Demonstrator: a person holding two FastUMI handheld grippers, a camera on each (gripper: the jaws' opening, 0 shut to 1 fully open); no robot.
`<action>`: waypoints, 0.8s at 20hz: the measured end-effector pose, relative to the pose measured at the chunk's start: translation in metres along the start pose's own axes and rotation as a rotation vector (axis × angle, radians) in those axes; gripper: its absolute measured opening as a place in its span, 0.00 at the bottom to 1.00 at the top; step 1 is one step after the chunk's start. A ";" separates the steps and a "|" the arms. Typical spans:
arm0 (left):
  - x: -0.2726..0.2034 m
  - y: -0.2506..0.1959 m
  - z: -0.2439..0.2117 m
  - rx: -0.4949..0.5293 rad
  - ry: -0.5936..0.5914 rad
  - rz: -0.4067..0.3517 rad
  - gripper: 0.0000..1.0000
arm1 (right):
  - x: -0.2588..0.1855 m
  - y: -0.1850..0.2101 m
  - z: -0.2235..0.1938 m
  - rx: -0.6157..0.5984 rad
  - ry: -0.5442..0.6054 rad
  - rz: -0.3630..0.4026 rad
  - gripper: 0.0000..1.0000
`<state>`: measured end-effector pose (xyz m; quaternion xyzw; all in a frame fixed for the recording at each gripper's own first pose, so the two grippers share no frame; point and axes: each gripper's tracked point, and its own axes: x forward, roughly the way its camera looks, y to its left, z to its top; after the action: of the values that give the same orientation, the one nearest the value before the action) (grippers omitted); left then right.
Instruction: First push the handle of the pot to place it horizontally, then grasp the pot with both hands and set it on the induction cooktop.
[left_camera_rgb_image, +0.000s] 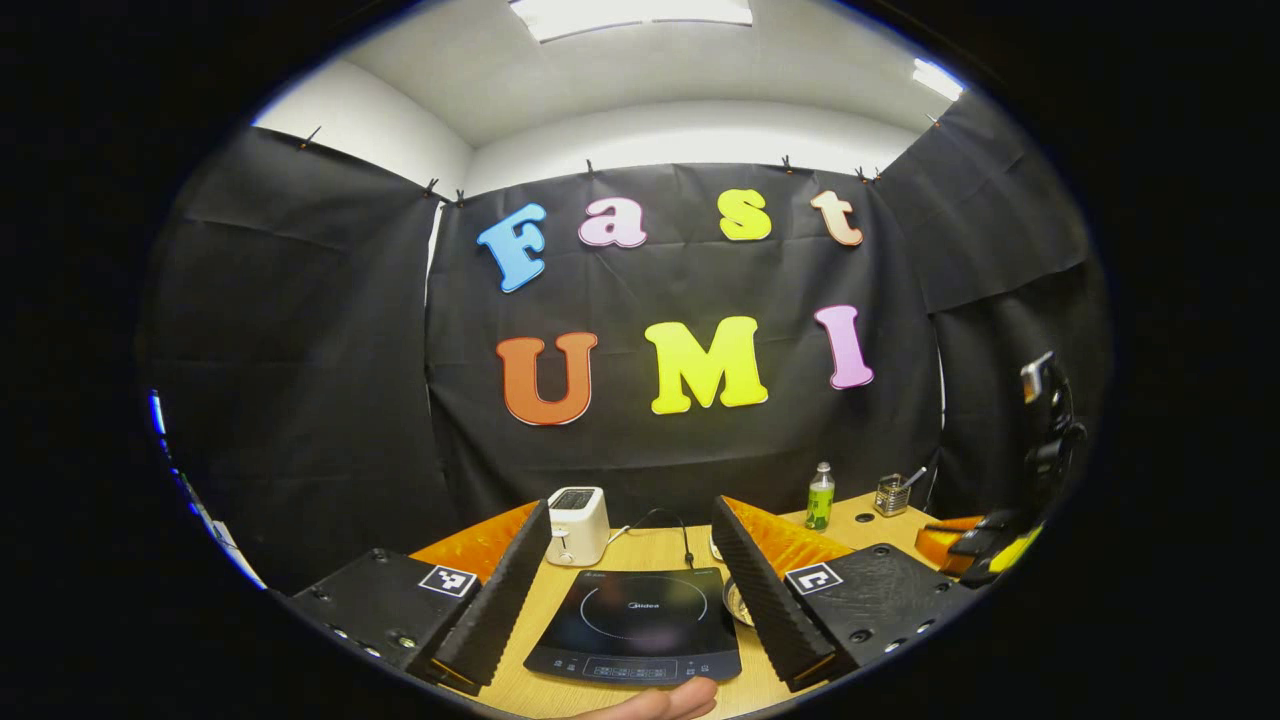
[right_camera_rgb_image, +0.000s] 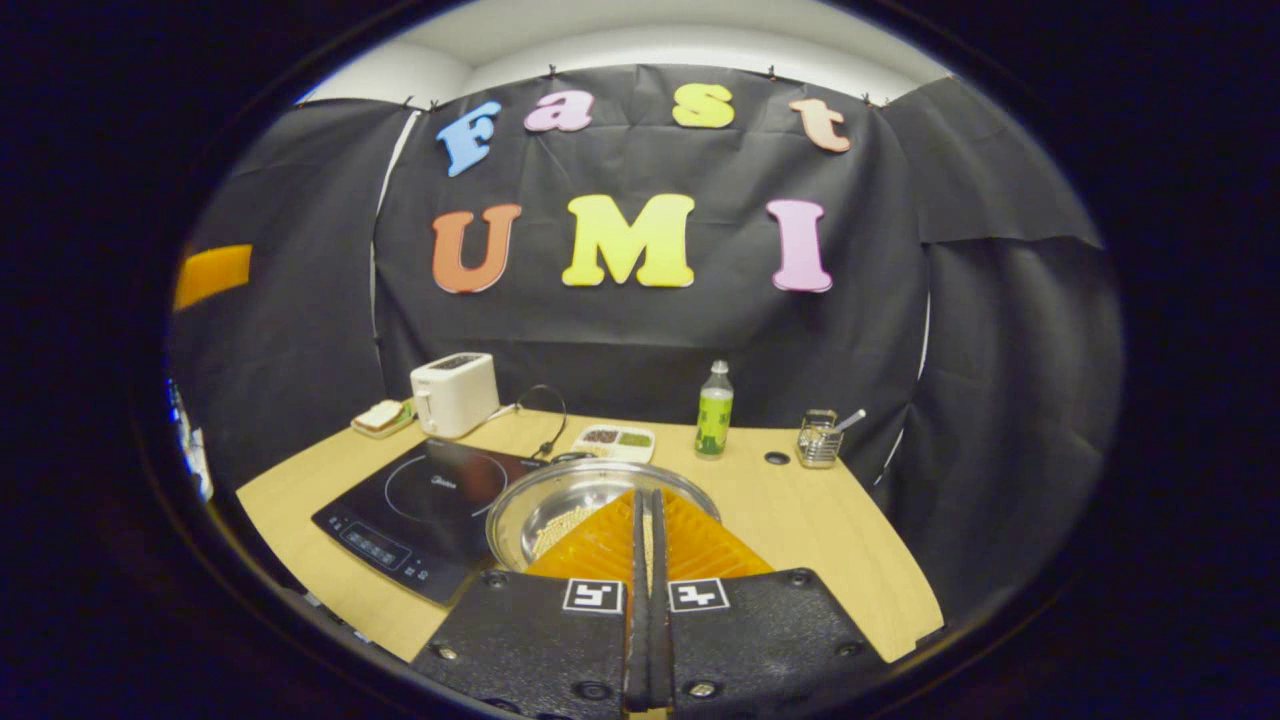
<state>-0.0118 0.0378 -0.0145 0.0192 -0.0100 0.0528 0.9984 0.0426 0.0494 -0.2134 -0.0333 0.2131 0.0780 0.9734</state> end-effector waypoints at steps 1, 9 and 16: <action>-0.002 0.001 0.001 0.000 -0.003 0.001 0.96 | 0.005 0.006 -0.014 -0.004 0.034 0.014 0.01; -0.006 0.005 -0.006 -0.016 -0.006 -0.006 0.96 | 0.041 0.047 -0.112 -0.047 0.254 0.116 0.04; 0.000 0.004 -0.017 -0.010 0.019 -0.008 0.96 | 0.050 0.051 -0.130 -0.041 0.309 0.149 0.04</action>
<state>-0.0120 0.0419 -0.0311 0.0138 -0.0006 0.0488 0.9987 0.0254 0.0935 -0.3536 -0.0487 0.3606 0.1481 0.9196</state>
